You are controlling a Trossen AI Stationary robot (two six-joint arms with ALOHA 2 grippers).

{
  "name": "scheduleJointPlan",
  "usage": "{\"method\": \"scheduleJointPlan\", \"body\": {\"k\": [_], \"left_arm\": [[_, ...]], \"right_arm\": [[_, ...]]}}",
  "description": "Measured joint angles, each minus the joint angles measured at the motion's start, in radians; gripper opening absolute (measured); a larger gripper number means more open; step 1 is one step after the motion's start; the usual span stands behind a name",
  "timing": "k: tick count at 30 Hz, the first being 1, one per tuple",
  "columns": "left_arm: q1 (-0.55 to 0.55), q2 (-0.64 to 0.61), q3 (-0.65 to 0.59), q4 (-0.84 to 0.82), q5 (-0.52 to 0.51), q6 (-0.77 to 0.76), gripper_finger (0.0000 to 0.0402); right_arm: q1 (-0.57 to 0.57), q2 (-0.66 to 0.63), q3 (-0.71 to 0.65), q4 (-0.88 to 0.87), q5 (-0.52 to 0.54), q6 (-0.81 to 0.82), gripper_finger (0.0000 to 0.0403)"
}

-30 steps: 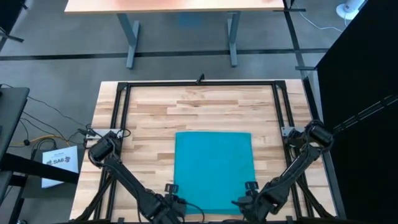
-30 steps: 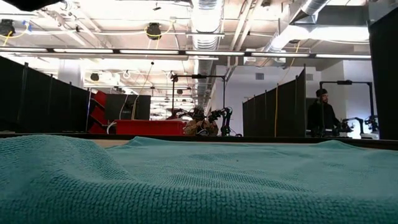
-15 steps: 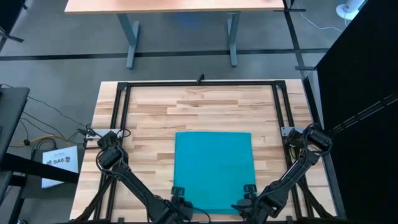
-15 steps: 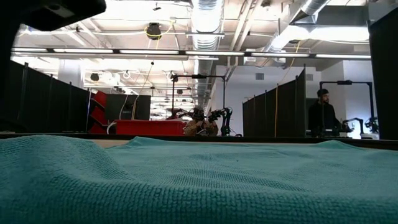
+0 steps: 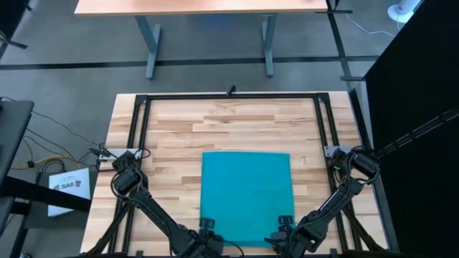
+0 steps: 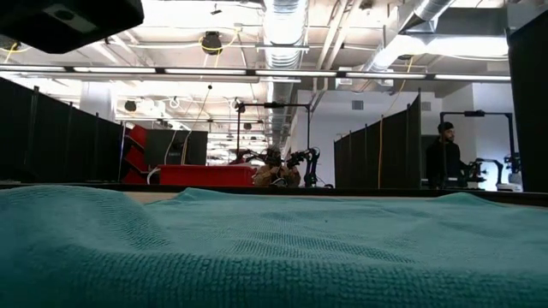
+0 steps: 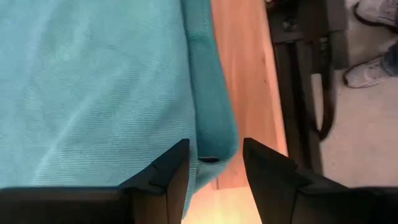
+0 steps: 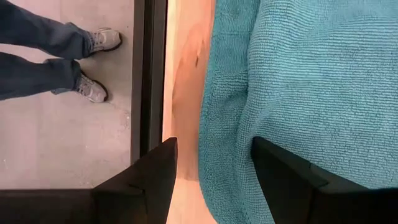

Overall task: Roll towel
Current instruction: Roll the blue towel

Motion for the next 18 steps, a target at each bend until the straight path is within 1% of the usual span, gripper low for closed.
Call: {"method": "scheduleJointPlan", "body": {"k": [3, 9, 13, 18], "left_arm": [[0.002, 0.000, 0.000, 0.000, 0.028, -0.004, 0.0149], [0.008, 0.000, 0.000, -0.006, 0.026, -0.012, 0.0183], [0.008, 0.011, 0.000, -0.024, -0.040, -0.019, 0.0199], [0.005, 0.058, 0.002, -0.023, -0.022, -0.007, 0.0200]], "right_arm": [[-0.006, 0.001, 0.000, 0.019, -0.016, -0.001, 0.0213], [-0.010, 0.001, 0.000, 0.019, -0.034, -0.004, 0.0247], [-0.010, 0.001, 0.000, 0.015, -0.034, -0.011, 0.0249], [-0.010, 0.000, 0.000, 0.005, -0.031, -0.013, 0.0249]]}}
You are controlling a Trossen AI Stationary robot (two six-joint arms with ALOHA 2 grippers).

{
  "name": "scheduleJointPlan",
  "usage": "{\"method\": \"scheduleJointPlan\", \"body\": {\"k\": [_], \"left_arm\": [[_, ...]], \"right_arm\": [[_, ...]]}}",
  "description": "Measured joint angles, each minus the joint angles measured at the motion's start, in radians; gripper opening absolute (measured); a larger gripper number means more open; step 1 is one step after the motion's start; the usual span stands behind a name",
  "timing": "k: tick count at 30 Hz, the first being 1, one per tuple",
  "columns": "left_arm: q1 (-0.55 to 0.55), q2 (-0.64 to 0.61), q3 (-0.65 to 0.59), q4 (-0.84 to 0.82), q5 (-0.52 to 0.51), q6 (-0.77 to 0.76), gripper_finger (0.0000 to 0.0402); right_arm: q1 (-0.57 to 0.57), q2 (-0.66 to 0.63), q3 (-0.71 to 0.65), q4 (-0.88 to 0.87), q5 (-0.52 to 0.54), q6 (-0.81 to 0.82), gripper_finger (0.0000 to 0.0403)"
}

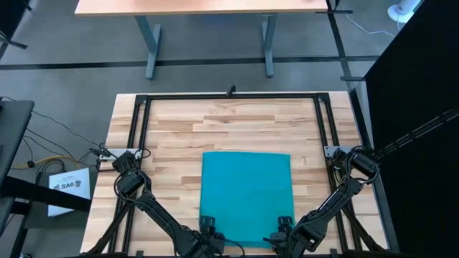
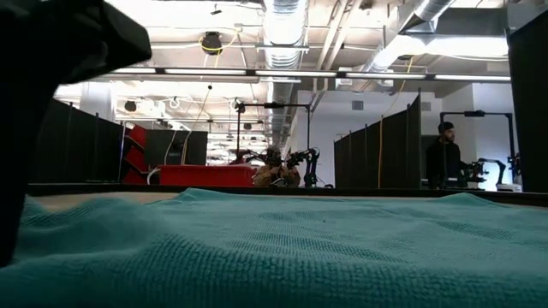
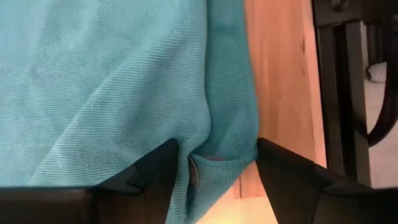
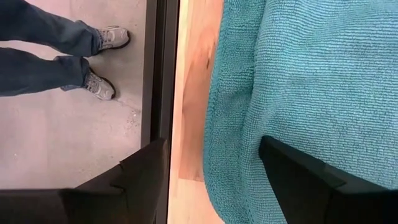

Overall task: Roll towel
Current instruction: Roll the blue towel

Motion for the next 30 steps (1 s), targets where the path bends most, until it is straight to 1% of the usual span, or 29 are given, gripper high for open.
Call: {"method": "scheduleJointPlan", "body": {"k": [6, 10, 17, 21, 25, 30], "left_arm": [[-0.008, 0.013, 0.002, -0.004, -0.028, -0.033, 0.0195], [-0.011, 0.014, 0.001, -0.006, -0.029, -0.065, 0.0187], [-0.016, 0.016, 0.000, -0.006, -0.036, -0.132, 0.0148], [-0.017, 0.016, 0.000, -0.004, -0.037, -0.143, 0.0124], [-0.017, 0.016, -0.001, -0.002, -0.043, -0.145, 0.0109], [-0.017, 0.017, -0.002, -0.002, -0.049, -0.157, 0.0091]], "right_arm": [[0.009, 0.000, 0.000, -0.002, 0.004, 0.008, 0.0249], [0.011, 0.000, 0.000, -0.002, 0.004, 0.028, 0.0249], [0.027, 0.000, 0.000, -0.005, 0.018, 0.065, 0.0244], [0.038, 0.000, -0.001, -0.007, 0.018, 0.065, 0.0222], [0.041, 0.020, -0.012, 0.004, 0.019, 0.091, 0.0194], [0.045, 0.051, -0.009, 0.023, 0.010, 0.128, 0.0142]]}}
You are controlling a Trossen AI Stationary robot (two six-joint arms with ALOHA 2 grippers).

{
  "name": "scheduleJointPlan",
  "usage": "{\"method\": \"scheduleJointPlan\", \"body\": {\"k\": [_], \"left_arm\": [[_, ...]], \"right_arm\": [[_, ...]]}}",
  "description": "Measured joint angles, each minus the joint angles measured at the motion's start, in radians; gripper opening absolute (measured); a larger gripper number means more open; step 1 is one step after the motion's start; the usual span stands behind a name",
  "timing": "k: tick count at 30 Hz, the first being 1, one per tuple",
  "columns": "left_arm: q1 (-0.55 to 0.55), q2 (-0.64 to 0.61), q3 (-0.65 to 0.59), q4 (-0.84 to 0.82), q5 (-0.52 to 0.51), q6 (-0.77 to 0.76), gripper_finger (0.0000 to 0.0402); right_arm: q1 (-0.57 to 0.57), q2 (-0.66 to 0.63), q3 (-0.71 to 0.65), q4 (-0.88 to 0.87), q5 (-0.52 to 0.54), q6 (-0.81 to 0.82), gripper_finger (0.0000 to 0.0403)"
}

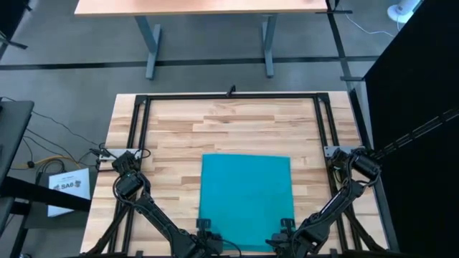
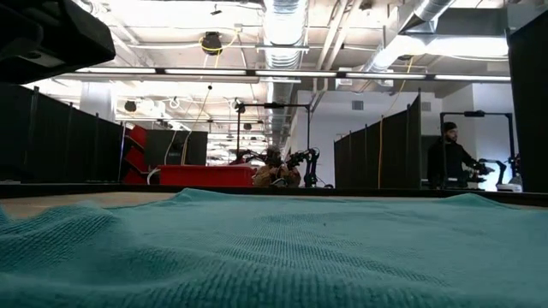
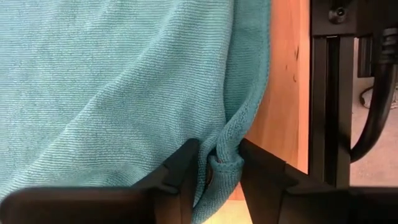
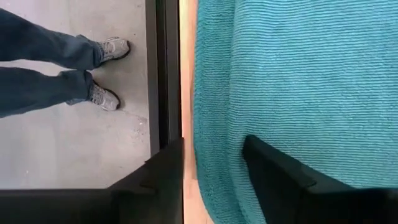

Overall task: Roll towel
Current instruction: Roll the blue towel

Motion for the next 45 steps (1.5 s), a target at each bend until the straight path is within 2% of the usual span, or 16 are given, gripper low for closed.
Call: {"method": "scheduleJointPlan", "body": {"k": [8, 10, 35, 45], "left_arm": [[-0.003, 0.000, -0.001, -0.006, -0.015, -0.020, 0.0026], [-0.005, 0.000, -0.001, -0.008, -0.023, -0.020, 0.0009], [-0.016, -0.092, -0.004, -0.051, 0.021, -0.101, 0.0006], [-0.014, -0.092, -0.002, -0.057, 0.033, -0.097, 0.0006]], "right_arm": [[0.008, 0.001, -0.003, -0.001, -0.001, 0.016, 0.0020], [0.013, 0.001, -0.003, -0.001, -0.001, 0.017, 0.0007], [0.037, -0.089, 0.034, -0.051, -0.062, 0.071, 0.0000], [0.034, -0.174, 0.036, -0.186, -0.054, 0.058, 0.0000]]}}
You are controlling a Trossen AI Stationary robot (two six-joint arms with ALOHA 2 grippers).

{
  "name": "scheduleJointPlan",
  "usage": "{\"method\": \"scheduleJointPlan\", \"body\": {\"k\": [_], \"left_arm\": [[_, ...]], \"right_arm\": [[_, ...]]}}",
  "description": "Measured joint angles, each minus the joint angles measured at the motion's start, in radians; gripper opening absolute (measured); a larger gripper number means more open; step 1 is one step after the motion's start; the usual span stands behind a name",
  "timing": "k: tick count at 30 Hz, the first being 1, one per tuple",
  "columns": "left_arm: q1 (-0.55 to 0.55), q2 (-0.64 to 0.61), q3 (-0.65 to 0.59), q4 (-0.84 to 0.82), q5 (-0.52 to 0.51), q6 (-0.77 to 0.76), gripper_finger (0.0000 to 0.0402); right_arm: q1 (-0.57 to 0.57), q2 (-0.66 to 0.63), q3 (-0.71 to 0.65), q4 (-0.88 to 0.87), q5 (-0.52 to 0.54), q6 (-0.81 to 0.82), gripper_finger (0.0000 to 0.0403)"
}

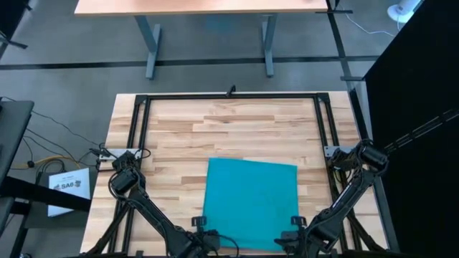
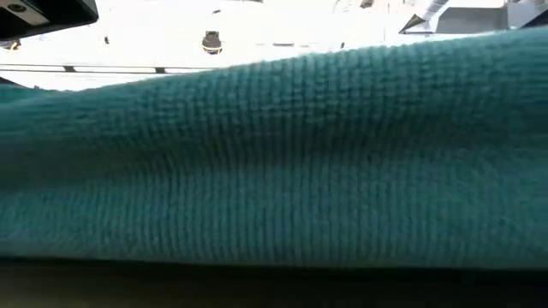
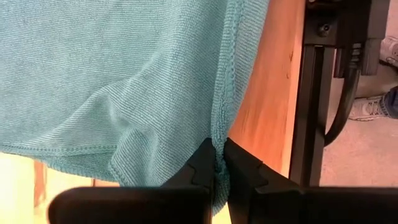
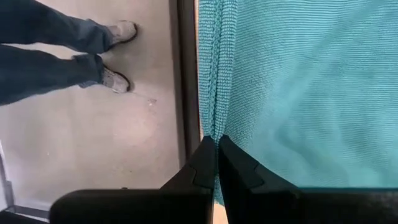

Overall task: Roll towel
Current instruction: Roll the blue towel

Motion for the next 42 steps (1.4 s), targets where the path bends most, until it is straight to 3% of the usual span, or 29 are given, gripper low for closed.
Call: {"method": "scheduleJointPlan", "body": {"k": [14, 19, 27, 34, 42], "left_arm": [[0.060, -0.002, 0.001, -0.109, 0.015, 0.086, 0.0006], [0.080, -0.055, 0.001, -0.131, 0.035, 0.127, 0.0006], [0.086, -0.168, 0.001, -0.095, 0.096, 0.121, 0.0002], [0.075, -0.172, -0.024, 0.036, 0.189, 0.076, 0.0002], [0.051, -0.177, -0.076, 0.072, 0.250, 0.042, 0.0002]], "right_arm": [[-0.084, 0.001, 0.001, -0.128, -0.002, -0.185, 0.0000], [-0.099, -0.035, 0.001, -0.142, -0.003, -0.198, 0.0000], [-0.066, -0.099, 0.001, -0.044, -0.010, -0.149, 0.0000], [-0.051, -0.091, 0.001, 0.060, -0.021, -0.119, 0.0000], [-0.032, -0.092, 0.001, 0.098, -0.028, -0.120, 0.0000]]}}
